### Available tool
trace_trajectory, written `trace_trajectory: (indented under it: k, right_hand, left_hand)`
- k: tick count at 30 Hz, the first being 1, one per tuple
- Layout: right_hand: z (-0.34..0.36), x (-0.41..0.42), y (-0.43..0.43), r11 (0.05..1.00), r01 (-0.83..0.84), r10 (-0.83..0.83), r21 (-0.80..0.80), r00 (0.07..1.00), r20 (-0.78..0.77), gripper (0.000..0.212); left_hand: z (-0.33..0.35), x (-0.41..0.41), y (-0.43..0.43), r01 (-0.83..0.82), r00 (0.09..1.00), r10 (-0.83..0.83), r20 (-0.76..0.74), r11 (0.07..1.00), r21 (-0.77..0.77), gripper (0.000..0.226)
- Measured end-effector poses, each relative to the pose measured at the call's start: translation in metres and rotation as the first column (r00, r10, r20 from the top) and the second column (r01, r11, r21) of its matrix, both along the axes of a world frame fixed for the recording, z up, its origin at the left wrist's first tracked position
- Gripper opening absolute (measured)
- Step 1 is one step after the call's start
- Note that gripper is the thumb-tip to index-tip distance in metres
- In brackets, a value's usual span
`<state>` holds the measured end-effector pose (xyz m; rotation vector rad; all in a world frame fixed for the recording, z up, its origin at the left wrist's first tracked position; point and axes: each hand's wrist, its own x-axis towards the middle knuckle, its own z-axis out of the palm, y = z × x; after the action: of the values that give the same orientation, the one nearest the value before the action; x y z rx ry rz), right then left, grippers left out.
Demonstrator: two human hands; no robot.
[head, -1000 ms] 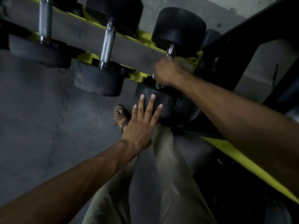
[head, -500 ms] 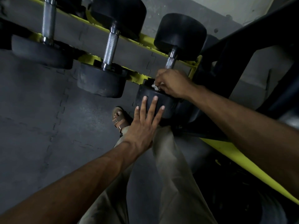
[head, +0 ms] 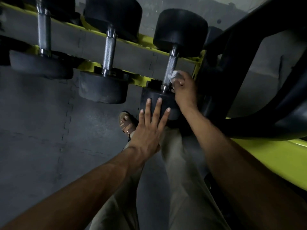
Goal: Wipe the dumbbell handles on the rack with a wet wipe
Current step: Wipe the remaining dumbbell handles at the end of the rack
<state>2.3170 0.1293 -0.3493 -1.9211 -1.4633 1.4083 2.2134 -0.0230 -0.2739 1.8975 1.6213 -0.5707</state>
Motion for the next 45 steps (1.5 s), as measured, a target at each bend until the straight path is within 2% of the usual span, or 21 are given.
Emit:
trace_trajectory:
  k: [2, 4, 5, 7, 9, 11, 14, 16, 18, 21, 23, 25, 28, 31, 33, 36, 37, 39, 42, 43, 45]
  right_hand:
    - [-0.011, -0.011, 0.027, 0.968, 0.153, -0.174, -0.199, 0.980, -0.093, 0.021]
    - [-0.014, -0.020, 0.061, 0.859, 0.242, -0.382, -0.451, 0.889, -0.252, 0.034]
    - [-0.013, -0.026, 0.074, 0.802, 0.253, -0.477, -0.541, 0.816, -0.325, 0.037]
    - [-0.016, -0.033, 0.088, 0.687, 0.236, -0.659, -0.687, 0.600, -0.453, 0.034]
    - [-0.018, -0.036, 0.086, 0.653, 0.169, -0.705, -0.738, 0.493, -0.511, 0.033]
    - [-0.019, -0.030, 0.080, 0.689, 0.109, -0.629, -0.717, 0.582, -0.516, 0.040]
    - [-0.021, -0.005, 0.066, 0.744, -0.039, -0.310, -0.667, 0.864, -0.397, 0.042]
    - [-0.021, 0.010, 0.056, 0.790, -0.104, -0.064, -0.604, 0.966, -0.250, 0.023]
    - [-0.014, 0.019, 0.045, 0.842, -0.209, 0.142, -0.498, 0.975, -0.168, 0.018]
    - [0.002, 0.025, 0.021, 0.878, -0.295, 0.276, -0.377, 0.955, -0.104, 0.018]
    - [0.004, 0.019, 0.015, 0.919, -0.328, 0.360, -0.220, 0.924, 0.126, 0.015]
    - [0.007, 0.013, 0.016, 0.904, -0.418, 0.424, -0.094, 0.843, 0.332, 0.009]
    - [0.016, 0.016, 0.020, 0.772, -0.634, 0.573, 0.049, 0.727, 0.377, 0.004]
    - [0.020, 0.015, 0.033, 0.468, -0.848, 0.733, 0.249, 0.530, 0.426, 0.002]
    - [0.015, 0.003, 0.048, 0.233, -0.935, 0.774, 0.268, 0.346, 0.531, 0.010]
    - [0.007, -0.026, 0.060, -0.054, -0.996, 0.658, 0.073, 0.020, 0.753, 0.018]
    - [0.006, -0.038, 0.062, -0.106, -0.993, 0.625, -0.041, -0.099, 0.774, 0.018]
    - [0.010, -0.064, 0.065, -0.110, -0.950, 0.681, -0.292, -0.287, 0.674, 0.019]
    - [0.024, -0.092, 0.067, -0.113, -0.838, 0.762, -0.535, -0.418, 0.494, 0.009]
    - [0.024, -0.095, 0.067, -0.129, -0.821, 0.768, -0.556, -0.438, 0.468, 0.004]
    - [0.028, -0.087, 0.067, -0.145, -0.852, 0.773, -0.503, -0.416, 0.480, 0.009]
  left_hand:
    - [-0.001, 0.000, -0.001, -0.001, 1.000, 0.001, -0.002, 1.000, 0.004, 0.112]
    - [-0.004, 0.000, -0.002, 0.003, 1.000, -0.003, 0.002, 1.000, 0.003, 0.113]
    - [-0.006, 0.000, -0.003, 0.005, 1.000, -0.005, 0.003, 1.000, 0.008, 0.114]
    - [-0.010, -0.002, -0.005, 0.009, 1.000, -0.009, 0.003, 1.000, 0.023, 0.117]
    - [-0.011, -0.004, -0.005, 0.011, 1.000, -0.011, 0.003, 0.999, 0.035, 0.120]
    - [-0.010, -0.004, -0.005, 0.017, 1.000, -0.017, 0.005, 0.999, 0.037, 0.119]
    - [-0.006, -0.003, -0.003, 0.027, 1.000, -0.027, 0.004, 1.000, 0.014, 0.119]
    - [-0.004, -0.003, -0.002, 0.030, 1.000, -0.030, 0.007, 1.000, -0.002, 0.120]
    - [-0.004, -0.004, -0.001, 0.028, 1.000, -0.028, 0.006, 1.000, -0.007, 0.121]
    - [-0.002, -0.003, -0.001, 0.034, 0.999, -0.034, 0.000, 0.999, -0.007, 0.121]
    - [-0.002, -0.005, 0.000, 0.039, 0.999, -0.039, 0.006, 0.999, -0.011, 0.120]
    - [-0.002, -0.006, 0.000, 0.038, 0.999, -0.038, 0.018, 0.999, -0.021, 0.118]
    - [-0.004, -0.006, -0.001, 0.051, 0.999, -0.051, 0.014, 0.998, -0.022, 0.123]
    - [-0.007, -0.007, -0.002, 0.059, 0.998, -0.059, 0.015, 0.998, -0.008, 0.120]
    - [-0.008, -0.006, -0.003, 0.052, 0.998, -0.052, 0.018, 0.999, 0.007, 0.114]
    - [-0.009, -0.005, -0.004, 0.050, 0.999, -0.051, 0.014, 0.998, 0.044, 0.107]
    - [-0.010, -0.006, -0.004, 0.046, 0.999, -0.047, 0.016, 0.998, 0.051, 0.105]
    - [-0.009, -0.006, -0.004, 0.039, 0.999, -0.039, 0.008, 0.998, 0.054, 0.110]
    - [-0.007, -0.007, -0.003, 0.045, 0.999, -0.045, -0.008, 0.999, 0.023, 0.122]
    - [-0.007, -0.006, -0.003, 0.050, 0.999, -0.049, -0.011, 0.998, 0.024, 0.123]
    - [-0.005, -0.005, -0.003, 0.048, 0.999, -0.047, -0.011, 0.999, 0.027, 0.124]
